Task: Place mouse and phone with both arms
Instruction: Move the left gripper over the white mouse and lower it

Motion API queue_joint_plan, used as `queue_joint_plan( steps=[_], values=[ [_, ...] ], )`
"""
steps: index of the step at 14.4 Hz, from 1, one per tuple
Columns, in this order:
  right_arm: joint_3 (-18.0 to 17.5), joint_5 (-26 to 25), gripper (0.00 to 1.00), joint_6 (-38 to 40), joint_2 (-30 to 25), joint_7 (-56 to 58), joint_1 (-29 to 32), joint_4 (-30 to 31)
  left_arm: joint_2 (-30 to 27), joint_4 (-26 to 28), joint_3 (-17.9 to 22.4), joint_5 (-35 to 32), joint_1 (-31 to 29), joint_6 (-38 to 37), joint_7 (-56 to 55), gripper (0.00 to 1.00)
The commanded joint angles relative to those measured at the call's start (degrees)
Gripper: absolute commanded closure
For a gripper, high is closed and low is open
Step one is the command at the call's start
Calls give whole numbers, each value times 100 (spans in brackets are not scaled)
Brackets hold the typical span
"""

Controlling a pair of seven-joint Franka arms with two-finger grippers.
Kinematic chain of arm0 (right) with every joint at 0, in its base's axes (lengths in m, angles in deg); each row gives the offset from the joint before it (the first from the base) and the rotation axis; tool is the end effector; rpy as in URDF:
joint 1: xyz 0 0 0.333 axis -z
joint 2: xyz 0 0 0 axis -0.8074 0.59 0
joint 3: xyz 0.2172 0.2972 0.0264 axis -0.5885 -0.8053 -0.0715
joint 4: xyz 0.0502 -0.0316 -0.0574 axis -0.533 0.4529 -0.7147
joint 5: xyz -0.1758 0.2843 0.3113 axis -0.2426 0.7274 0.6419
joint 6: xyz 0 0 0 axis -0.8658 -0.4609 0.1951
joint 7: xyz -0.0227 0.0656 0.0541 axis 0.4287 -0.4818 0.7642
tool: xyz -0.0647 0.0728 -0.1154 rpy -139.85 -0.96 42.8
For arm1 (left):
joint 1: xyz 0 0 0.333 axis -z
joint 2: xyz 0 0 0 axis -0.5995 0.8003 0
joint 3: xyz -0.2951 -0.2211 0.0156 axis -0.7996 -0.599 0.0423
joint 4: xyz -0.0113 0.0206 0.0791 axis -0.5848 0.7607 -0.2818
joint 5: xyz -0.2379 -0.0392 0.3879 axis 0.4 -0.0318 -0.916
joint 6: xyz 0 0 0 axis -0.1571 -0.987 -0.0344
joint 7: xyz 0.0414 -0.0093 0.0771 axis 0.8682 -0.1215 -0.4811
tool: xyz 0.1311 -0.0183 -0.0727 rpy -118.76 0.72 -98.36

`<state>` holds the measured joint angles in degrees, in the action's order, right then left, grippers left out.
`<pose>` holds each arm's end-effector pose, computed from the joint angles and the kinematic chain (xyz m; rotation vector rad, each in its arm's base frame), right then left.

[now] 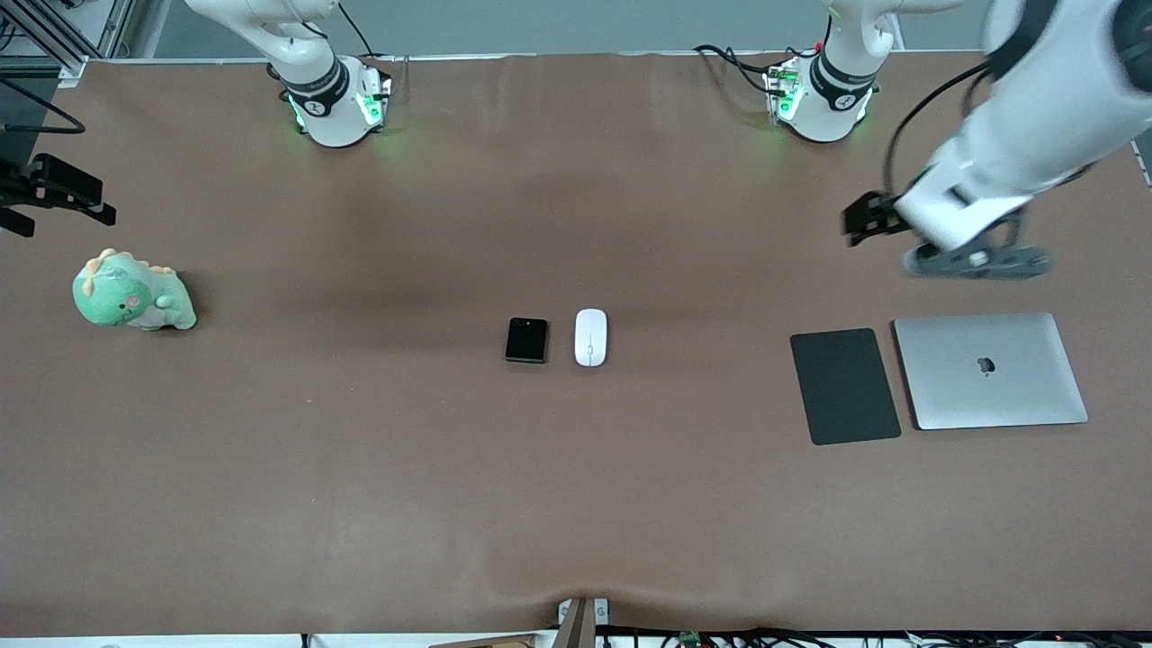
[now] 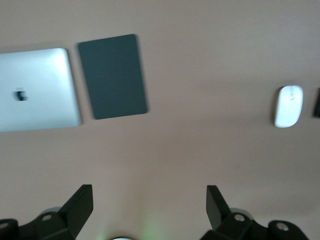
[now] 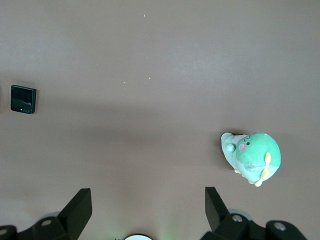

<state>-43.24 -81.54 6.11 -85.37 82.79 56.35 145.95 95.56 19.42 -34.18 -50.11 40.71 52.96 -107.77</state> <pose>0.6035 -0.0476 0.6602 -3.0910 -0.1907 0.0973 0.6150 -0.2308 0.5533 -3.1256 0.0681 0.1858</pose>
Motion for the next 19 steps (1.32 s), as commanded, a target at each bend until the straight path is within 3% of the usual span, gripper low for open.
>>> queue_joint_plan(
  steps=[1, 6, 11, 13, 19],
  values=[
    [2, 33, 0, 8, -124, -72, -4, 100, 658, -106, -66, -37, 507, 597, -697, 0],
    [2, 33, 0, 8, -124, -72, -4, 100, 1993, -177, -57, -625, 1623, 2012, -1654, 0],
    [11, -11, 0, -18, -124, -81, 22, 83, 3207, -518, 31, -1039, 2274, 3479, -2088, 0],
    [2, -64, 0, -27, -27, -46, -22, 39, 3524, -800, 74, -1101, 2450, 3544, -2157, 0],
    [11, -55, 0, 26, 61, -37, 207, 65, 4070, -889, 628, -1118, 3084, 4140, -2720, 0]
  ],
)
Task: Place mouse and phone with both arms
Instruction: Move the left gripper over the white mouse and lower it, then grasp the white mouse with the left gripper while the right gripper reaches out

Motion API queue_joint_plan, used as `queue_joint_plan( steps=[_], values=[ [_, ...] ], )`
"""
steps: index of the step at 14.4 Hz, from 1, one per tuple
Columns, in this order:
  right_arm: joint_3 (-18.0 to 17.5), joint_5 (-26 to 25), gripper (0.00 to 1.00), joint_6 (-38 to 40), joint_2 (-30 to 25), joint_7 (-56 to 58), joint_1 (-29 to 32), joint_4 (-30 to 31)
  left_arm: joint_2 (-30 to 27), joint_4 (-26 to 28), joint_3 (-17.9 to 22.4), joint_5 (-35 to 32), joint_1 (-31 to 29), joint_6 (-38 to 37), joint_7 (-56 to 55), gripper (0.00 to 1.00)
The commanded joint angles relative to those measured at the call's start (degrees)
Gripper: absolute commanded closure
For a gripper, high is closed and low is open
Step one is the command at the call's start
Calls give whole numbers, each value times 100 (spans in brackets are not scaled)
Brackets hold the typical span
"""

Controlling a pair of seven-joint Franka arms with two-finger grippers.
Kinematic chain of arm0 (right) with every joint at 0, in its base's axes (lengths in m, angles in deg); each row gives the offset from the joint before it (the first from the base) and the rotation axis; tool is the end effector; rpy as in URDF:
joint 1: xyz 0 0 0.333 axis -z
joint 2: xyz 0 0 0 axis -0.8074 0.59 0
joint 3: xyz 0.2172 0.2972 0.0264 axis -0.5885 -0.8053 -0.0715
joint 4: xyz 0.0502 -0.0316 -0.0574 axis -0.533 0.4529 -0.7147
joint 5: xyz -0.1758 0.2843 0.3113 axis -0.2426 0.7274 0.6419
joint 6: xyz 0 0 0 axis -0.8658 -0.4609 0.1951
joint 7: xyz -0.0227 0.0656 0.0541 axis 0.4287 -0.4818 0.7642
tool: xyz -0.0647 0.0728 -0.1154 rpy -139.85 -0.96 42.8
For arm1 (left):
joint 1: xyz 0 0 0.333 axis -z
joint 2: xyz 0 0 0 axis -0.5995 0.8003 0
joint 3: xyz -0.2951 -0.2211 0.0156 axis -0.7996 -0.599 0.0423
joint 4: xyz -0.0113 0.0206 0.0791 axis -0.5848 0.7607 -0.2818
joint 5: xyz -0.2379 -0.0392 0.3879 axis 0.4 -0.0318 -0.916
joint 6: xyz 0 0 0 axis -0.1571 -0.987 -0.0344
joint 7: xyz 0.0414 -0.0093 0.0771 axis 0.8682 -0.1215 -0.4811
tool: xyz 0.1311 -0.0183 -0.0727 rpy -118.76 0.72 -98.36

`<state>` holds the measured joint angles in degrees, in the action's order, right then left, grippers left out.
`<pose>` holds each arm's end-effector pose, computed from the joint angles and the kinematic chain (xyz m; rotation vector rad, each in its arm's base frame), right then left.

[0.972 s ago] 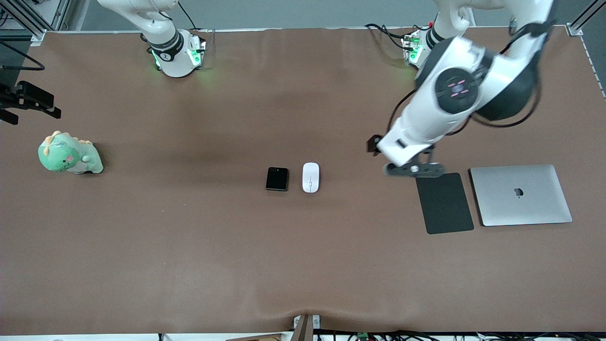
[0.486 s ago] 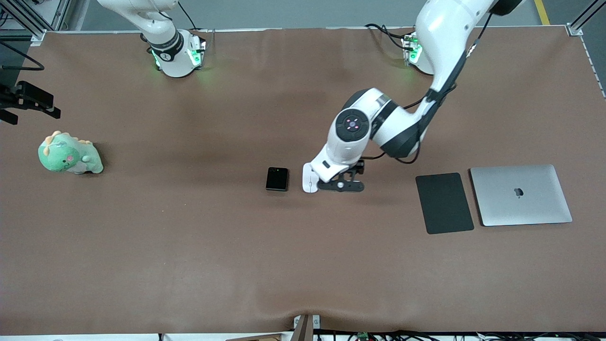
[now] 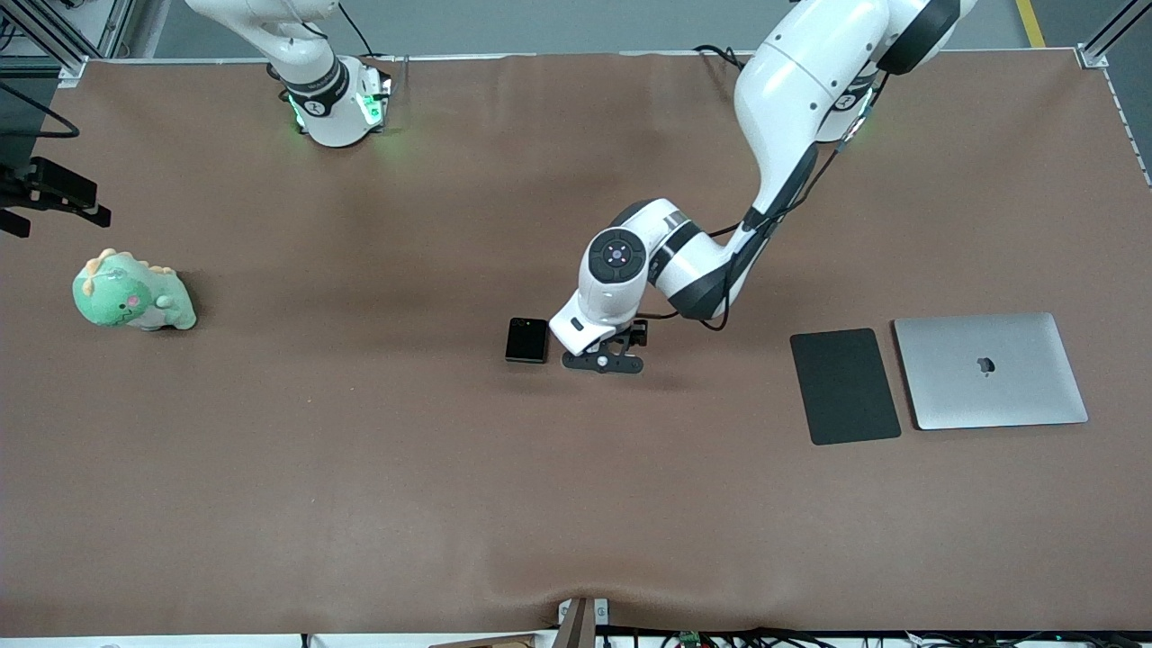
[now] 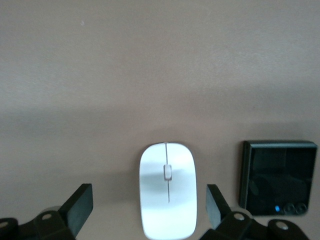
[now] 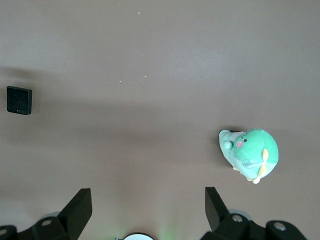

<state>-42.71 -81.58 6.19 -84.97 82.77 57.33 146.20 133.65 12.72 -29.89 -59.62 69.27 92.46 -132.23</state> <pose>0.6039 -0.0637 0.6536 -3.0909 -0.1489 0.1161 0.5979 -0.5588 0.1749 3.0862 -0.1193 0.0154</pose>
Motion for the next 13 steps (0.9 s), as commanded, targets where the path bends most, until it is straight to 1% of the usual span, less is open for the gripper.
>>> queue_joint_plan(
  steps=[1, 2, 4, 5, 6, 11, 13],
  values=[
    [-42, -51, 0, 18, 117, -34, 126, 31, 366, -314, 208, -150, 237, 226, -301, 6],
    [-42, -51, 0, 18, 240, -26, 204, 22, 481, -411, 208, -141, 254, 227, -327, 7],
    [-42, -51, 0, 10, 503, -34, 388, 13, 578, -438, 217, -141, 351, 227, -485, 8],
    [-42, -51, 0, 18, 627, -26, 433, 4, 622, -438, 217, -150, 360, 235, -512, 10],
    [-42, -51, 0, 18, 672, -34, 425, 30, 640, -438, 217, -141, 360, 236, -521, 14],
    [-59, 45, 0, -104, 918, -96, 319, 92, 649, -429, 217, -124, 386, 227, -705, 43],
    [-68, 89, 0, -384, 945, -105, 188, 275, 579, -420, 217, -150, 421, 174, -714, 55]
  ],
)
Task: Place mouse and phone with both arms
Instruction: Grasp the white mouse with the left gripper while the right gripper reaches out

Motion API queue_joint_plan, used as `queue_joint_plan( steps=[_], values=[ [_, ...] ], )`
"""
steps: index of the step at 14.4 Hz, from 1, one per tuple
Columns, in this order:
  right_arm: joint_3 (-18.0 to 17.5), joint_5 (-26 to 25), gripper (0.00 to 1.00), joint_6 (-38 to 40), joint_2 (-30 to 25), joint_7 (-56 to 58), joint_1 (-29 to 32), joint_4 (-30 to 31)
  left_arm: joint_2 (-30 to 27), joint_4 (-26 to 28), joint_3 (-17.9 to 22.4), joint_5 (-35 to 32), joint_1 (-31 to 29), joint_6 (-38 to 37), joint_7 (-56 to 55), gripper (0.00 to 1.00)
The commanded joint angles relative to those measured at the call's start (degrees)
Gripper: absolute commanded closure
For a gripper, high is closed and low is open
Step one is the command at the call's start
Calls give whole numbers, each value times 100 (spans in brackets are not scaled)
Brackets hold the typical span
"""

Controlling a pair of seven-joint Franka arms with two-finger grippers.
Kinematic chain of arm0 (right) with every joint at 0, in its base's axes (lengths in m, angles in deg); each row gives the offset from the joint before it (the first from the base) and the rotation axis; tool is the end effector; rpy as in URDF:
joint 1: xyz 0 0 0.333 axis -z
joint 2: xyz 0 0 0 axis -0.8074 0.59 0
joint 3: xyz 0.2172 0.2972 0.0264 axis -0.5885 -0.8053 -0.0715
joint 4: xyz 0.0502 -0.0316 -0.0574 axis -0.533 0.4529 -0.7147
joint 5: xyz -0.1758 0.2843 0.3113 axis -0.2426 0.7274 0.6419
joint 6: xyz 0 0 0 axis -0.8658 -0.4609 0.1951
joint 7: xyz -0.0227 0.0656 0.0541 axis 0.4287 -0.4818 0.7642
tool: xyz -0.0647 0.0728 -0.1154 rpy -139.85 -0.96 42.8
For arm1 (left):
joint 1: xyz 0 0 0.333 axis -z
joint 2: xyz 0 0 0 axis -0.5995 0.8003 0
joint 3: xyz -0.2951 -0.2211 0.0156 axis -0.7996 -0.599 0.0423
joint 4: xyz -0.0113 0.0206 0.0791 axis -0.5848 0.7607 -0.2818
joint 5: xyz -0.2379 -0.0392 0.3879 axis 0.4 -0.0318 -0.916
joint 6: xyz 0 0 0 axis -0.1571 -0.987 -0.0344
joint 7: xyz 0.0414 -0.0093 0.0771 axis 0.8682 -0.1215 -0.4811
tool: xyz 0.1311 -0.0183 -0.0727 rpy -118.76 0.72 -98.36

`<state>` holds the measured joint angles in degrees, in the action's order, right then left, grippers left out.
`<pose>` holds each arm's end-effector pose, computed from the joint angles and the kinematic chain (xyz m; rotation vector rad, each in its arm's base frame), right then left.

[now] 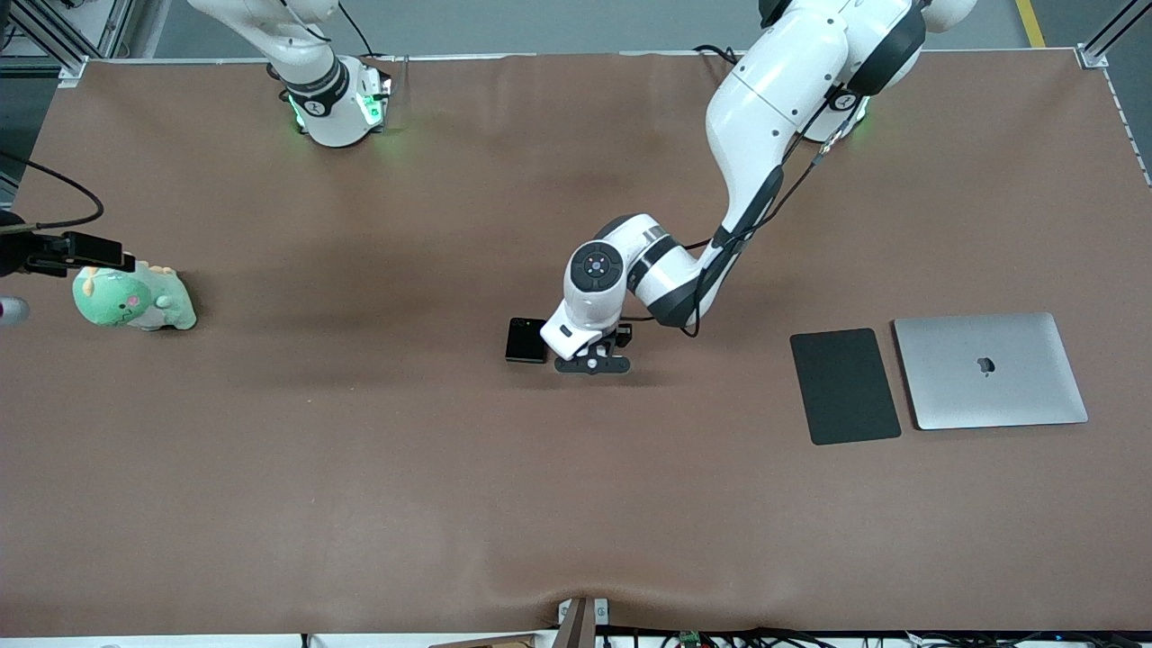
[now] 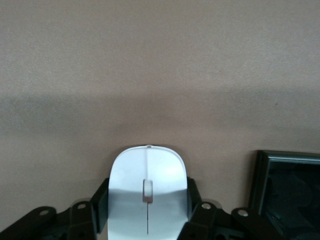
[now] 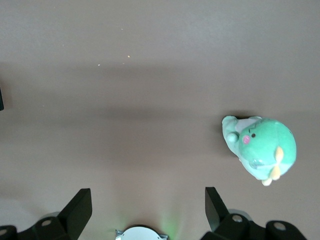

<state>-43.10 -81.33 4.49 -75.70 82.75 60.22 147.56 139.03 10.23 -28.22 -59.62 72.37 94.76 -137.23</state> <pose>0.6458 -0.0946 0.5411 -3.0490 -0.0739 0.3488 0.5842 -0.5790 0.1207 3.0995 -0.0254 -0.0008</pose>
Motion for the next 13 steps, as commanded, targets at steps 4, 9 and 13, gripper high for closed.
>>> queue_joint_plan(
  steps=[4, 9, 13],
  values=[
    [-30, 363, 0, -620, 17, -130, -373, 457, -380, -136, 42, -194, -247, -433, -153, 59],
    [-30, 460, 0, -928, 95, -1517, -1181, 624, -1487, 433, -107, -106, -1292, -1023, 513, 58],
    [-30, 495, 0, -972, 271, -2045, -1709, 616, -2182, 1373, -748, -106, -2925, -1023, 1865, 58]
  ],
)
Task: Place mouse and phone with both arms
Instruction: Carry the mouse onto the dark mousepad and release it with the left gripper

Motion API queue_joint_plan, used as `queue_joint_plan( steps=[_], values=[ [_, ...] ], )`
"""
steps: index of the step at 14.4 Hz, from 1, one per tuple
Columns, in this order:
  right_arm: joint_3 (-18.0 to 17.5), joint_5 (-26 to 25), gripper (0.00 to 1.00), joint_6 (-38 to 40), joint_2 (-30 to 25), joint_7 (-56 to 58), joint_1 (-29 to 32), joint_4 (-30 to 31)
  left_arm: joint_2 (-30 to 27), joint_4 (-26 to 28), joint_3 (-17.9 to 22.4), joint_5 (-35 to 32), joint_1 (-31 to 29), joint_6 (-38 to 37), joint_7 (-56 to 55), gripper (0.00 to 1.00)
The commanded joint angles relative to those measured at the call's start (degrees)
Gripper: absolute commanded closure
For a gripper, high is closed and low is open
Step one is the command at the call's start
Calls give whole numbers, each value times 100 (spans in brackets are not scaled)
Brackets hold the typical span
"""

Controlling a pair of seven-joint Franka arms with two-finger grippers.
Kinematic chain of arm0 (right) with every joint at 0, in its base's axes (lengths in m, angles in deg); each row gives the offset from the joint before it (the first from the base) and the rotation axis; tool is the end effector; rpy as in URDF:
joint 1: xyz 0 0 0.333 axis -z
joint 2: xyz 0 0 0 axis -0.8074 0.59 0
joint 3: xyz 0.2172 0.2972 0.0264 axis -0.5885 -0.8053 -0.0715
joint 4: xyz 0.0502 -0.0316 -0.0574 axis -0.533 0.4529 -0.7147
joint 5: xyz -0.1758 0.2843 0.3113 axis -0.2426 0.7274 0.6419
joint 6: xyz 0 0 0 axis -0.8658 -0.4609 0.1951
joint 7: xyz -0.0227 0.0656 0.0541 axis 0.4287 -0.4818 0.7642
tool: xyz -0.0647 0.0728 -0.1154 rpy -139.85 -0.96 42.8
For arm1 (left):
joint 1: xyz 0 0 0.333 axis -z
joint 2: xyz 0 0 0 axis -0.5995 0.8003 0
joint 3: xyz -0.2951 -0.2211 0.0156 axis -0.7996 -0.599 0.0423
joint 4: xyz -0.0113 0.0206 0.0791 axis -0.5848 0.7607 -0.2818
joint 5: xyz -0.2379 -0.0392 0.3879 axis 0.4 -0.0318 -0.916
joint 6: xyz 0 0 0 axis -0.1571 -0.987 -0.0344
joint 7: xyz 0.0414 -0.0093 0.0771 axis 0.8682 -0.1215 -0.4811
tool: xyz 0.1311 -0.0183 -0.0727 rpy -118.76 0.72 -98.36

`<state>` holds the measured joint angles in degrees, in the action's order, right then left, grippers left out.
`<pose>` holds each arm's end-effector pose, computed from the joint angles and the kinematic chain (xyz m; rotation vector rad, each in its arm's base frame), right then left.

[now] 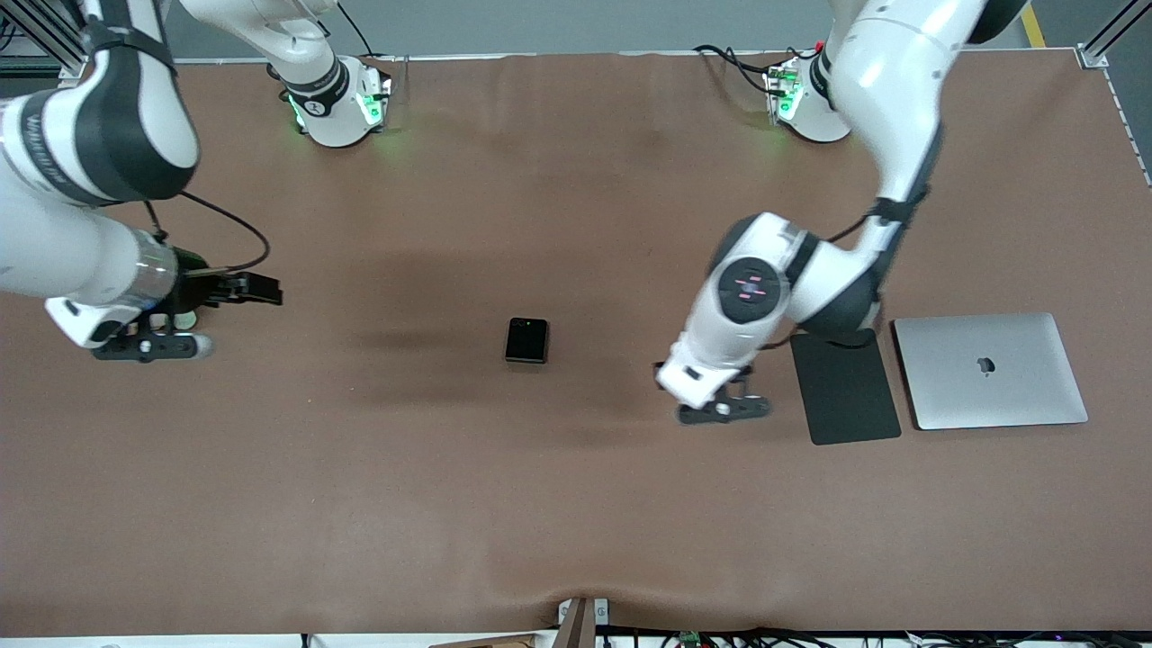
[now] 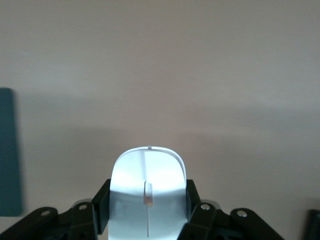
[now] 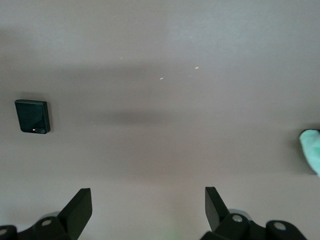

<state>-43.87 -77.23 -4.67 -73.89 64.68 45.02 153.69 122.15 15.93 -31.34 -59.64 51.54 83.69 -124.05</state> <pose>0.6598 0.0976 0.4748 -3.0463 0.0071 0.3453 0.7135 -0.3553 0.2942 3.1265 0.0915 0.0500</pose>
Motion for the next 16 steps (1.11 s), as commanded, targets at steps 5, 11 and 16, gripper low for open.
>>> queue_joint_plan(
  steps=[5, 11, 16],
  values=[
    [48, 410, 0, -486, 371, -1037, -892, 3, -681, 1429, -939, -139, -2567, 110, 1885, 58],
    [48, 480, 0, -1241, 828, -1748, -1648, 3, -373, 2069, -895, -227, -3122, 1048, 1956, 57],
    [48, 507, 0, -1875, 1232, -2251, -2114, 3, -119, 2194, -868, -913, -3289, 1682, 1956, 56]
  ],
)
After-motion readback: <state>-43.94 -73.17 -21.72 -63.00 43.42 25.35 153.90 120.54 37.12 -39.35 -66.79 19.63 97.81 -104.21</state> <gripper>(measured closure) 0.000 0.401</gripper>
